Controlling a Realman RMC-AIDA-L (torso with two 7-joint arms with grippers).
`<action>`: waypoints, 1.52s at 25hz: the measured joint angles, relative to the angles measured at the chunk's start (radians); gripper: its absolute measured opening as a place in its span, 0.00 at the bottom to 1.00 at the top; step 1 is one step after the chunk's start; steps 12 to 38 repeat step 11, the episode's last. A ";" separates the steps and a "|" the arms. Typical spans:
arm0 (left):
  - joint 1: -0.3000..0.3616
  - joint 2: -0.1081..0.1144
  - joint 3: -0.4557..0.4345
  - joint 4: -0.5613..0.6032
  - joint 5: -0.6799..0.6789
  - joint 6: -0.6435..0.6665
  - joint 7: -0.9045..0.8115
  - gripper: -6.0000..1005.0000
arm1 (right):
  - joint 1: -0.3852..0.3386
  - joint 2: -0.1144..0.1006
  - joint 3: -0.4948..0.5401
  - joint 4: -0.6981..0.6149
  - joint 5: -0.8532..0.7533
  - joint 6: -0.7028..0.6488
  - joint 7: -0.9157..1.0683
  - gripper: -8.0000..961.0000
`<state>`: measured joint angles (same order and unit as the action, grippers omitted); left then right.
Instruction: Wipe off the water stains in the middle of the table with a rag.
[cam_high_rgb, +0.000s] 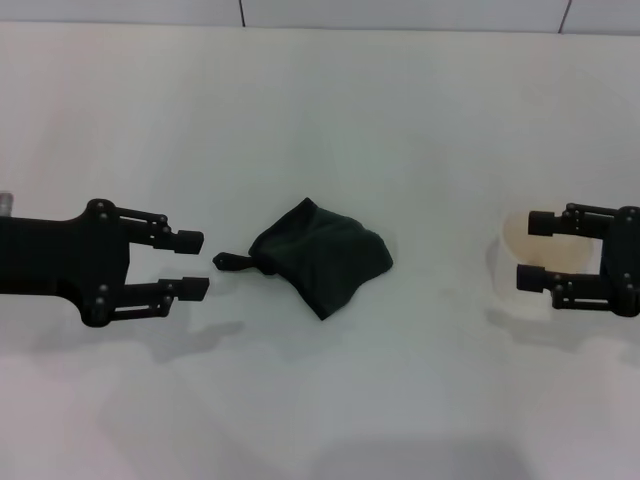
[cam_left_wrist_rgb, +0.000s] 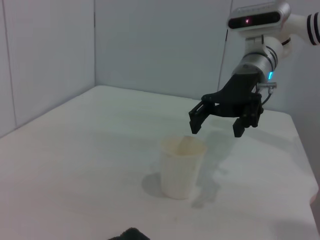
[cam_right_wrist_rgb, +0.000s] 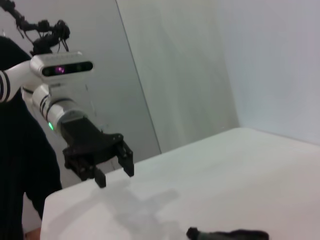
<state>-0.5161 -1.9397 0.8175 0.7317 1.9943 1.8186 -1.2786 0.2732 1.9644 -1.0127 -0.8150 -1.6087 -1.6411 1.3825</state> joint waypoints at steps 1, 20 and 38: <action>0.001 0.000 0.000 0.000 0.000 0.000 -0.002 0.47 | 0.000 0.000 0.000 0.000 0.000 0.000 0.000 0.78; 0.010 -0.006 0.000 0.007 0.008 0.002 -0.022 0.47 | -0.010 -0.004 0.000 -0.036 -0.036 -0.012 0.009 0.78; 0.010 -0.006 0.000 0.007 0.008 0.002 -0.022 0.47 | -0.010 -0.004 0.000 -0.036 -0.036 -0.012 0.009 0.78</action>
